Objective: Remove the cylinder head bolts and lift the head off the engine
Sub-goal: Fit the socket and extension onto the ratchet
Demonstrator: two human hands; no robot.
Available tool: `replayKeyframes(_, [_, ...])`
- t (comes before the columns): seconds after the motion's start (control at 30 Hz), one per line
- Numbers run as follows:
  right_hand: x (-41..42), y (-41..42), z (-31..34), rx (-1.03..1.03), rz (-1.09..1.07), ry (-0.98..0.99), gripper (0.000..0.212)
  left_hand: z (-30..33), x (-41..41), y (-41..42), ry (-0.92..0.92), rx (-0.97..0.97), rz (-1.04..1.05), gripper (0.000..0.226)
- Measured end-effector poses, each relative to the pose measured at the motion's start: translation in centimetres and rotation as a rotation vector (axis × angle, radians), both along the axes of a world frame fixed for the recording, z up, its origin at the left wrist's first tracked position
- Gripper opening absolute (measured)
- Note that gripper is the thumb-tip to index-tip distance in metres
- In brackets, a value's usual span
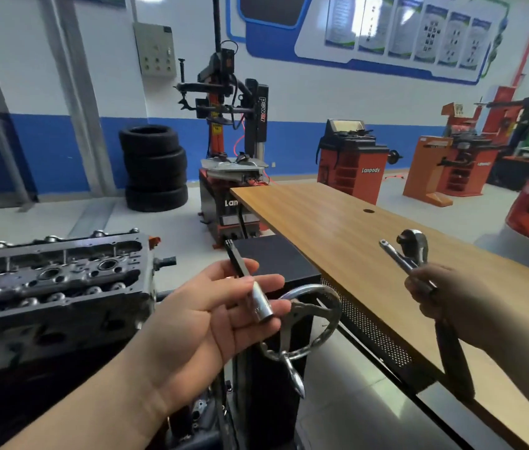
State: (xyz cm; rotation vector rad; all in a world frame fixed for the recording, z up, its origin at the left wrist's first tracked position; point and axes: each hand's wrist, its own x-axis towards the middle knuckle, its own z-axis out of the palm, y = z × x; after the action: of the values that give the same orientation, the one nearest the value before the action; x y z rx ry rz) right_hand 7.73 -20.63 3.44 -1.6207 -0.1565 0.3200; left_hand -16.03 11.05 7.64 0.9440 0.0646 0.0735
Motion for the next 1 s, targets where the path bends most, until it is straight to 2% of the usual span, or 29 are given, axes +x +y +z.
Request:
replayKeyframes(0.07, [-6.1,1.7,1.6,0.156,0.100,-0.014,0.019,0.3,-2.5,1.3,-0.042,-0.003,0.066,0.031])
replayKeyframes(0.2, [-18.5,6.2,2.3,0.374,0.286,-0.011,0.054,0.4,-8.3,2.9,-0.099,-0.071,0.181,0.020])
replayKeyframes(0.3, [-26.7,9.8,0.7,0.387,0.380,-0.007,0.064,-0.5,-13.3,4.2,-0.123,-0.137,0.245,0.020])
replayKeyframes(0.43, [-33.5,16.2,-2.0,0.371,0.498,-0.113,0.068,-2.0,-18.9,6.1,-0.088,-0.242,0.337,0.018])
replayKeyframes(0.63, [-38.3,24.1,-4.4,0.388,0.543,-0.086,0.069,-4.0,-24.8,9.3,-0.072,-0.346,0.547,0.017])
replayKeyframes(0.73, [-39.0,25.8,-4.6,0.360,0.575,-0.114,0.064,-4.6,-26.5,10.8,-0.118,-0.326,0.604,0.015])
replayKeyframes(0.87, [-39.2,26.7,-4.3,0.297,0.585,-0.188,0.044,-5.1,-26.7,11.3,-0.144,-0.297,0.625,0.014])
replayKeyframes(1.0, [-38.2,26.4,-4.0,0.230,0.602,-0.234,0.051,-5.7,-26.1,11.4,-0.180,-0.236,0.637,0.007])
